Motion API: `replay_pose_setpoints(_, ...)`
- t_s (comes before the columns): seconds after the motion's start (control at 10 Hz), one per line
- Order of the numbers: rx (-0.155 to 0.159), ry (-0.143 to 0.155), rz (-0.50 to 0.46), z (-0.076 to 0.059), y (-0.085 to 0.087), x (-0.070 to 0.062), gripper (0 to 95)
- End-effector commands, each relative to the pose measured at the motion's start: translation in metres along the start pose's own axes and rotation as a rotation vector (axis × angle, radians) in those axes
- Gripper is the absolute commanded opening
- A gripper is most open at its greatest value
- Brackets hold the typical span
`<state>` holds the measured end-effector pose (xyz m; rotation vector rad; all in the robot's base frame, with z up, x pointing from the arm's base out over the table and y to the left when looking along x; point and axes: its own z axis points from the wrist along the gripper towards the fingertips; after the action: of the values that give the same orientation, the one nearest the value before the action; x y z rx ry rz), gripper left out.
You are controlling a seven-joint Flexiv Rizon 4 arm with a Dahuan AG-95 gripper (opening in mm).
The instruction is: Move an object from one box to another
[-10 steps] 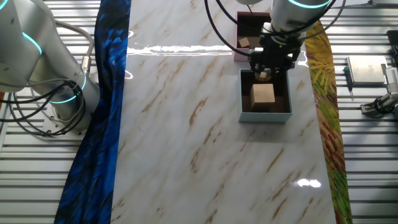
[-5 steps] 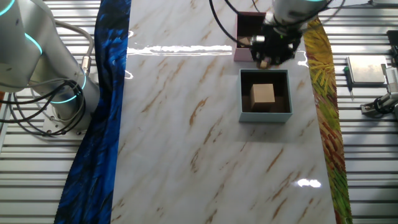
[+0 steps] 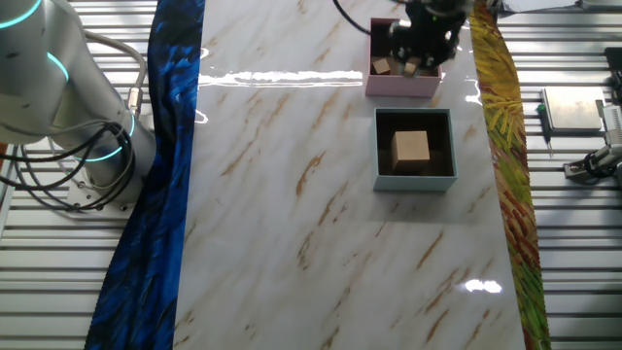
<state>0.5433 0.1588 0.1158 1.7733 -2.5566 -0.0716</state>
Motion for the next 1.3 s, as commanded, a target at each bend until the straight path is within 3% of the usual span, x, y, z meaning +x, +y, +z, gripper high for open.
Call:
replay_pose_setpoints(0.1, 0.014, 0.028, -0.017, -0.001, 0.0, 0.001, 0.0)
replay_pose_setpoints(0.4, 0.017, 0.031, -0.1, -0.001, 0.0, 0.001, 0.0)
replay_pose_setpoints(0.7, 0.006, 0.01, -0.093, -0.001, 0.0, 0.001, 0.0)
replay_pose_setpoints(0.8, -0.009, -0.022, -0.074, 0.003, 0.008, -0.01, 0.0)
replay_pose_setpoints(0.9, -0.012, -0.033, -0.046, 0.007, 0.018, -0.024, 0.0)
replay_pose_setpoints(1.3, -0.004, -0.034, 0.027, 0.018, 0.051, -0.06, 0.0)
